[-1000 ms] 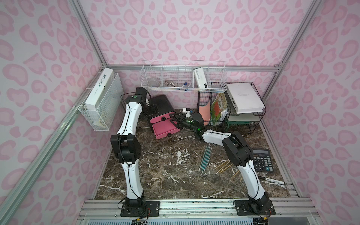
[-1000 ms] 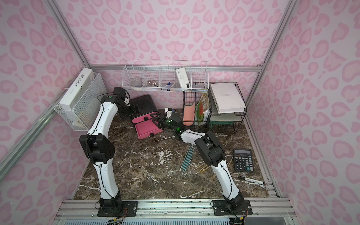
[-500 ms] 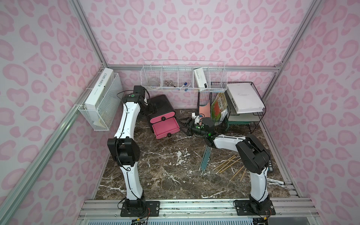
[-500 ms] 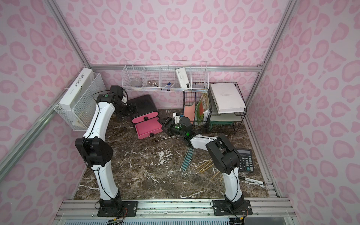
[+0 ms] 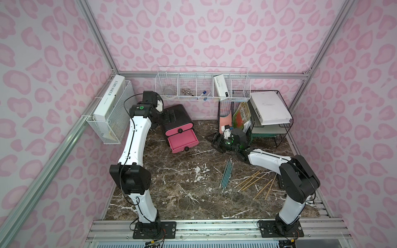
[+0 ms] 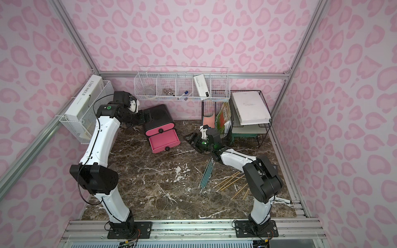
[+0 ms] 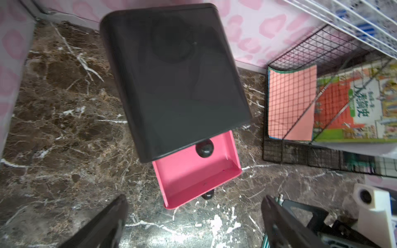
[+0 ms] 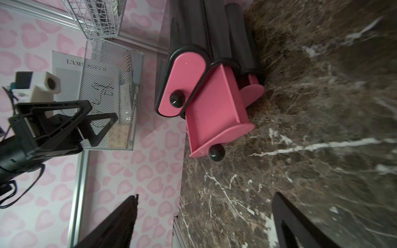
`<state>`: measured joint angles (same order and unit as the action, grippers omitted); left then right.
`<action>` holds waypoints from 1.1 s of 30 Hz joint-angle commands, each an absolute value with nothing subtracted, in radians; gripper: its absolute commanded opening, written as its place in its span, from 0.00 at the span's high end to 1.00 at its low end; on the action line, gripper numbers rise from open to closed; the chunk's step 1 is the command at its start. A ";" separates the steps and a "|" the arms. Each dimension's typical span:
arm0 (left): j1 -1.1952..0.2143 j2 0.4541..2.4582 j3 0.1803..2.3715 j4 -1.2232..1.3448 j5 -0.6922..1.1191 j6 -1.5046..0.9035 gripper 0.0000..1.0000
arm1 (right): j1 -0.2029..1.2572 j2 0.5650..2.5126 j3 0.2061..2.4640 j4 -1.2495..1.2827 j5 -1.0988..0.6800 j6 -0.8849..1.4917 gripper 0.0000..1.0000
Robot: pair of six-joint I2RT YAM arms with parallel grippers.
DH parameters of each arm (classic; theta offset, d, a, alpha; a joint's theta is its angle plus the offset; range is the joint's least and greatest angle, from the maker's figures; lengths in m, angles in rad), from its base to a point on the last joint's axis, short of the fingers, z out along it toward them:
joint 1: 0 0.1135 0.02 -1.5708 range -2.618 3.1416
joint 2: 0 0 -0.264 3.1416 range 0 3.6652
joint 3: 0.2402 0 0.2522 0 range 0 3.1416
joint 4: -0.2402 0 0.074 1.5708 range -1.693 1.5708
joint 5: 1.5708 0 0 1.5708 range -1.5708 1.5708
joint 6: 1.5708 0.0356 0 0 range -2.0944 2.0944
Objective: Please place the pencils in the drawer according to their color
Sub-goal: Pick up the pencil from the center of the board.
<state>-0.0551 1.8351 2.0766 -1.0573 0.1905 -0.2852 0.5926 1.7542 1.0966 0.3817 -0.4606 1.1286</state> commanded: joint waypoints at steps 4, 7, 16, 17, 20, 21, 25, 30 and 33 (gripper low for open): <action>-0.170 1.715 1.919 -0.988 0.226 -0.268 0.01 | 0.557 1.609 1.023 0.022 -0.303 0.847 0.04; -0.235 1.647 1.814 -0.966 0.211 -0.283 0.02 | 0.540 1.527 0.966 -0.069 -0.216 0.782 0.01; -0.463 1.465 1.486 -0.933 0.109 -0.334 0.02 | 0.477 1.305 0.805 -0.231 0.034 0.736 0.01; -0.494 1.457 1.462 -0.933 0.105 -0.345 0.02 | 0.473 1.289 0.797 -0.251 0.068 0.741 0.01; -0.573 1.450 1.385 -0.941 0.083 -0.368 0.01 | 0.467 1.263 0.796 -0.326 0.199 0.780 0.01; -0.593 1.454 1.371 -0.944 0.086 -0.378 0.02 | 0.467 1.261 0.802 -0.347 0.225 0.785 0.01; -0.683 1.494 1.304 -0.914 0.081 -0.424 0.01 | 0.458 1.256 0.834 -0.433 0.262 0.800 0.01; -0.798 1.585 1.301 -0.888 0.033 -0.430 0.02 | 0.449 1.212 0.792 -0.414 0.222 0.791 0.01; -0.843 1.650 1.313 -0.883 0.009 -0.423 0.01 | 0.442 1.155 0.734 -0.342 0.194 0.797 0.01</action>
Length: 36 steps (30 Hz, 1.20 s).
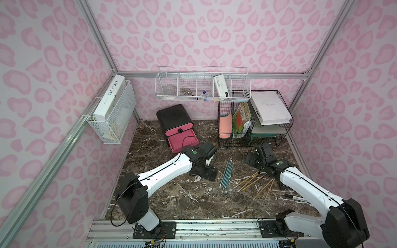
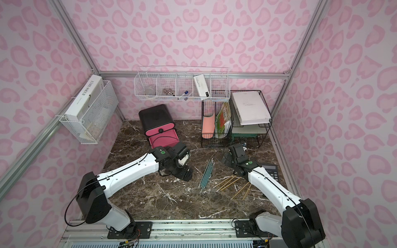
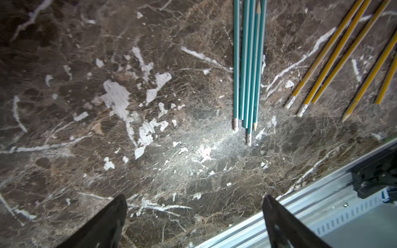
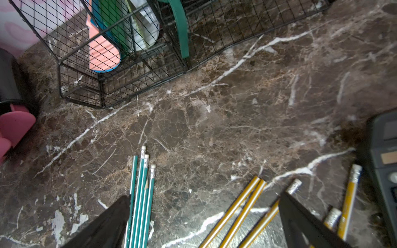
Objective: Please place the pencils in the drawer according to their color
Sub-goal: Pick up the pencil from the center of the board.
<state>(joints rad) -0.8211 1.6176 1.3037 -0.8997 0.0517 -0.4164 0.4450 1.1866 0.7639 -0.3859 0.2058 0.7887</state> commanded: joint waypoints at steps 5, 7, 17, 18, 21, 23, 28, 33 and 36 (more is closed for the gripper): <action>-0.891 1.763 1.343 -0.856 0.024 -0.402 0.01 | 0.437 1.051 0.656 -0.243 0.122 0.804 0.01; -0.905 1.800 1.354 -0.845 0.032 -0.396 0.02 | 0.431 1.030 0.638 -0.239 0.108 0.814 0.01; -0.937 1.884 1.349 -0.821 0.039 -0.377 0.07 | 0.392 1.070 0.631 -0.234 0.016 0.833 0.01; -0.937 1.888 1.345 -0.817 0.038 -0.376 0.07 | 0.393 1.072 0.631 -0.229 0.011 0.835 0.01; -0.938 1.902 1.341 -0.811 0.035 -0.370 0.09 | 0.388 1.084 0.633 -0.221 0.001 0.837 0.01; -0.937 1.913 1.344 -0.808 0.036 -0.363 0.10 | 0.386 1.090 0.639 -0.218 -0.003 0.838 0.01; -0.937 1.938 1.352 -0.796 0.041 -0.348 0.12 | 0.383 1.096 0.641 -0.205 -0.016 0.841 0.01; -0.937 1.965 1.367 -0.791 0.040 -0.339 0.15 | 0.379 1.107 0.650 -0.210 -0.016 0.844 0.01; -0.935 1.984 1.379 -0.790 0.033 -0.335 0.16 | 0.377 1.115 0.659 -0.213 -0.016 0.842 0.01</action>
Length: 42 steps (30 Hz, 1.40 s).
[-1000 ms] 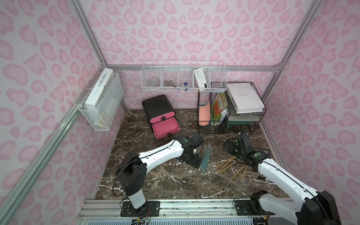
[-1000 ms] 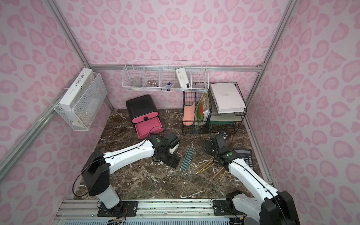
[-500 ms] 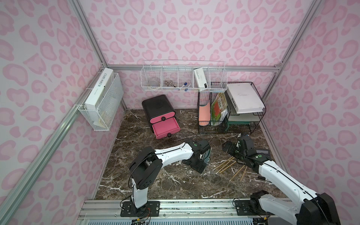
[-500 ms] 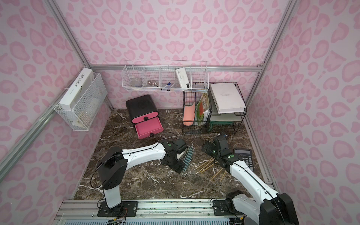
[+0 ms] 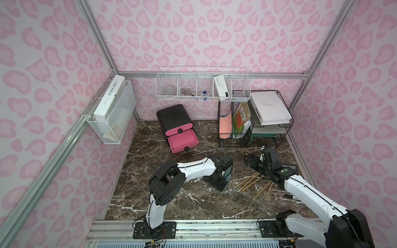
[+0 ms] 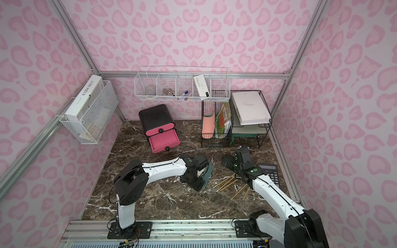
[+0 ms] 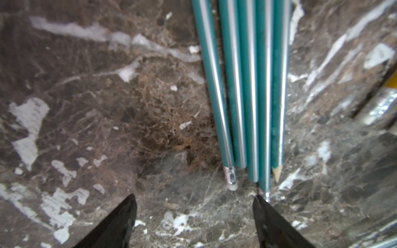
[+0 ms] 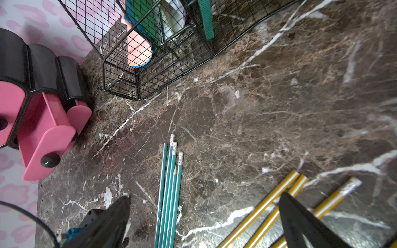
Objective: Please place the pencils in the drawer according to their color
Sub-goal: Pick up the pencil from the center of the board.
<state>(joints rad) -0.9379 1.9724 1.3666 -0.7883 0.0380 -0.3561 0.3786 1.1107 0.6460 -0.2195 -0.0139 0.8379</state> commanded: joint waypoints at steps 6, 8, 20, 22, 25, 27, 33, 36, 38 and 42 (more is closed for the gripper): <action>-0.927 2.012 1.392 -0.790 0.020 -0.331 0.22 | 0.376 1.126 0.661 -0.210 -0.019 0.841 0.01; -0.915 2.015 1.388 -0.786 0.018 -0.333 0.24 | 0.376 1.132 0.661 -0.208 -0.023 0.842 0.01; -0.856 2.025 1.400 -0.767 0.042 -0.326 0.30 | 0.374 1.141 0.655 -0.204 -0.035 0.839 0.01; -0.857 2.031 1.410 -0.768 0.051 -0.321 0.32 | 0.374 1.141 0.654 -0.204 -0.035 0.839 0.01; -0.857 2.038 1.415 -0.766 0.064 -0.324 0.35 | 0.371 1.140 0.652 -0.206 -0.035 0.839 0.01; -0.856 2.043 1.413 -0.763 0.072 -0.326 0.37 | 0.369 1.138 0.650 -0.206 -0.035 0.839 0.01; -0.859 2.052 1.405 -0.757 0.084 -0.334 0.41 | 0.362 1.132 0.642 -0.203 -0.041 0.836 0.01; -0.859 2.060 1.409 -0.750 0.090 -0.337 0.44 | 0.359 1.132 0.642 -0.204 -0.045 0.833 0.01; -0.858 2.065 1.413 -0.745 0.096 -0.339 0.46 | 0.358 1.132 0.642 -0.203 -0.047 0.831 0.01; -0.860 2.078 1.419 -0.741 0.104 -0.340 0.51 | 0.356 1.130 0.641 -0.203 -0.051 0.828 0.01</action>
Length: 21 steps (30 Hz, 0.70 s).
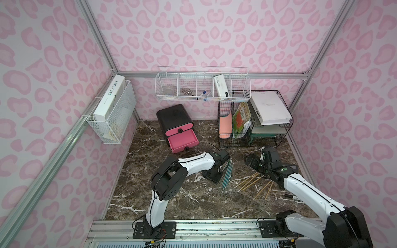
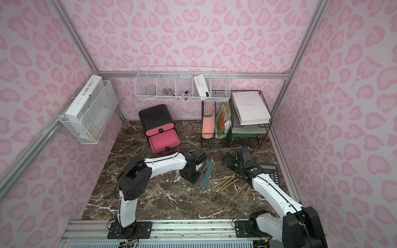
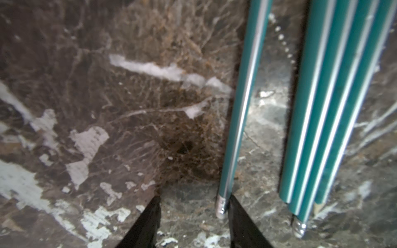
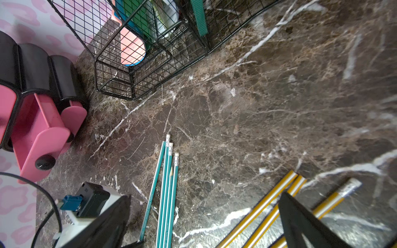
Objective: Please place the pencils in the drawer according to their color
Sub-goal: Pick up the pencil from the center of the board.
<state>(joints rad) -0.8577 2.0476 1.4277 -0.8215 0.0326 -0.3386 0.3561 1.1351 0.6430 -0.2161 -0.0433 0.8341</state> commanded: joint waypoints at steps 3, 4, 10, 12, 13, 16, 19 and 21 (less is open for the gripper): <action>-0.861 2.086 1.423 -0.737 0.108 -0.339 0.55 | 0.354 1.130 0.642 -0.204 -0.052 0.827 0.01; -0.861 2.089 1.427 -0.738 0.110 -0.339 0.56 | 0.355 1.129 0.642 -0.203 -0.052 0.827 0.01; -0.860 2.101 1.434 -0.732 0.119 -0.339 0.62 | 0.353 1.129 0.642 -0.204 -0.058 0.825 0.01; -0.860 2.105 1.437 -0.730 0.123 -0.340 0.63 | 0.352 1.129 0.641 -0.203 -0.060 0.825 0.01; -0.859 2.108 1.439 -0.726 0.125 -0.340 0.65 | 0.353 1.129 0.642 -0.203 -0.062 0.824 0.01; -0.860 2.115 1.441 -0.724 0.131 -0.342 0.69 | 0.353 1.130 0.643 -0.204 -0.064 0.823 0.01; -0.860 2.120 1.442 -0.723 0.133 -0.342 0.74 | 0.353 1.131 0.644 -0.204 -0.063 0.822 0.01; -0.860 2.121 1.442 -0.722 0.135 -0.342 0.76 | 0.353 1.131 0.644 -0.204 -0.063 0.822 0.01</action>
